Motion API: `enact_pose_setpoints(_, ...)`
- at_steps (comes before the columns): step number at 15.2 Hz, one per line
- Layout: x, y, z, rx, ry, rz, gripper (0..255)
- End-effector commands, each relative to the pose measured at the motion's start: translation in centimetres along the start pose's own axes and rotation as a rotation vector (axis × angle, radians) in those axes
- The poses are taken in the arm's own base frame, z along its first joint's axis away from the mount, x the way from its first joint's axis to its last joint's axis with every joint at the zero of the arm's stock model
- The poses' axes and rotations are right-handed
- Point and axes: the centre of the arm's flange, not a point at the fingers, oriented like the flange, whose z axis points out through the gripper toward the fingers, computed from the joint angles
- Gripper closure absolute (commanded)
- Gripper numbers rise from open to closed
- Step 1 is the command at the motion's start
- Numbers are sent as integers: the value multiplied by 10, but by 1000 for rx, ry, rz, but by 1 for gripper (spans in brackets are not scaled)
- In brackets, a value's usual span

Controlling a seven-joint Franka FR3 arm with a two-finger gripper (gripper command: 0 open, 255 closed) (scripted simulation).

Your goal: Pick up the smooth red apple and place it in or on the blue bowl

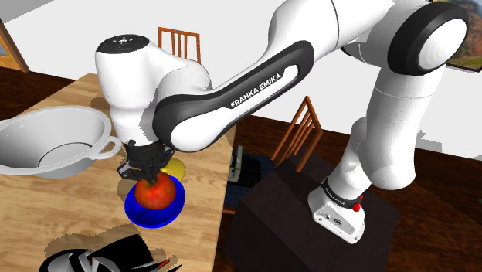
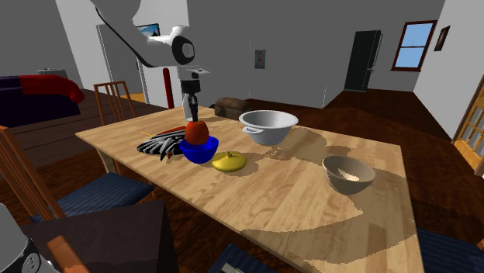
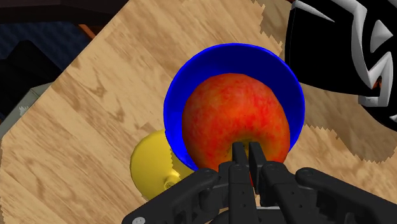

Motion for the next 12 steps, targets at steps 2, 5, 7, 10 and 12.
enact_pose_setpoints(2, 0, 0, 1, 1, 0, 0, 255)
enact_pose_setpoints(5, 0, 0, 1, 1, 0, 0, 255)
enact_pose_setpoints(7, 0, 0, 1, 1, 0, 0, 0)
enact_pose_setpoints(10, 0, 0, 1, 1, 0, 0, 0)
enact_pose_setpoints(12, 0, 0, 1, 1, 0, 0, 0)
